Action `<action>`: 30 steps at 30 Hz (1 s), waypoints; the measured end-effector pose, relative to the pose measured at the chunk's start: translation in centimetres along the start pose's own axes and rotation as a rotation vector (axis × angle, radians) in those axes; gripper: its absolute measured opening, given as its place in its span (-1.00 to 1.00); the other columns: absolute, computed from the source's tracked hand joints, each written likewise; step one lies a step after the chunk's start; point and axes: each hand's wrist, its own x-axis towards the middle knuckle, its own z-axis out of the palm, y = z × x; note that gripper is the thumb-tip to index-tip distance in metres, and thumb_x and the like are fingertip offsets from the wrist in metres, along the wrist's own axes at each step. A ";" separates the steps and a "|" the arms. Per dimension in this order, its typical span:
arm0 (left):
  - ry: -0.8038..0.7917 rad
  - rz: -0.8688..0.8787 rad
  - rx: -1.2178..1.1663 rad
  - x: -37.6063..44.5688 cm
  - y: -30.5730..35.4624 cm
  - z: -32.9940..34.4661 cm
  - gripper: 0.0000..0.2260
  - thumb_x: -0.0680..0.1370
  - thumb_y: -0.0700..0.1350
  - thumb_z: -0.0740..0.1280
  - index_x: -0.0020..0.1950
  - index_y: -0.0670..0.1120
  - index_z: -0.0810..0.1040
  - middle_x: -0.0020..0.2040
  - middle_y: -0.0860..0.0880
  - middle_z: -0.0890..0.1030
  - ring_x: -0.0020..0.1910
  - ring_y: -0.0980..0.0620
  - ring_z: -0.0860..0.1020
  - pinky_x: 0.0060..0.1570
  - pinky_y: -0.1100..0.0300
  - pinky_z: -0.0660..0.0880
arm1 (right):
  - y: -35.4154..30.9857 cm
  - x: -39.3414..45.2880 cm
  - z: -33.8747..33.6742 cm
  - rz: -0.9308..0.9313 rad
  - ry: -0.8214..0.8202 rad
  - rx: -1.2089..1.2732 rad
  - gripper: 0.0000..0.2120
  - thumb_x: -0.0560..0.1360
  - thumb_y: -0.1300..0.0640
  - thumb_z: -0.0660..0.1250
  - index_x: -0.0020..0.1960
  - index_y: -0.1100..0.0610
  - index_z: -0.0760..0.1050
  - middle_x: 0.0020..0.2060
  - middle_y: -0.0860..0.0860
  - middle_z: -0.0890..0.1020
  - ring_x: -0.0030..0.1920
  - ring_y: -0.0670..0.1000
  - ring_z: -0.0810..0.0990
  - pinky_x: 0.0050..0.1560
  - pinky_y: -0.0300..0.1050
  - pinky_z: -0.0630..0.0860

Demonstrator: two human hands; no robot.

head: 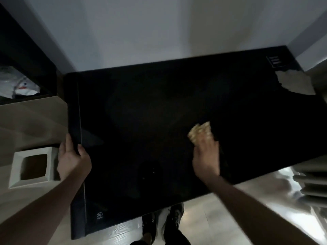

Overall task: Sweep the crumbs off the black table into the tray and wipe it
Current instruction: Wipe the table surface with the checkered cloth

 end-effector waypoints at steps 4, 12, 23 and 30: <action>0.019 0.100 0.021 -0.8 0.3 -0.3 -0.50 0.66 -0.15 0.19 0.62 -0.08 0.24 0.61 -0.17 0.23 0.54 -0.29 0.27 0.50 -0.19 0.28 | -6.2 -9.6 3.0 -0.300 -0.218 0.083 -0.31 0.55 0.18 0.10 0.65 -0.17 0.16 0.67 -0.20 0.02 0.68 -0.07 -0.03 0.66 0.10 -0.14; -0.121 0.377 0.075 -8.5 7.0 3.4 -0.43 0.55 -0.20 0.38 0.56 -0.09 0.35 0.63 -0.09 0.19 0.59 -0.18 0.19 0.58 -0.25 0.13 | -1.4 -10.1 -3.6 -0.255 -0.314 0.481 -0.38 0.63 0.30 0.08 0.65 -0.06 0.22 0.64 -0.23 0.16 0.64 -0.21 0.07 0.66 -0.10 0.04; -0.216 0.361 0.195 -21.3 19.6 15.7 -0.40 0.60 0.11 0.30 0.62 0.05 0.24 0.67 -0.01 0.09 0.67 -0.08 -0.02 0.64 -0.18 -0.03 | 31.1 7.0 -14.7 0.242 0.165 0.115 -0.49 0.61 0.19 0.12 0.55 0.24 0.38 0.58 0.24 0.33 0.61 0.23 0.25 0.57 0.25 0.25; -0.077 0.248 0.273 -22.2 20.8 18.8 -0.37 0.54 0.20 0.15 0.61 0.09 0.21 0.67 0.02 0.11 0.67 -0.06 -0.05 0.64 -0.15 -0.07 | 28.1 7.2 -11.2 0.062 0.130 0.024 -0.46 0.54 0.23 0.23 0.53 0.10 0.44 0.61 0.12 0.30 0.66 0.15 0.14 0.53 0.23 0.28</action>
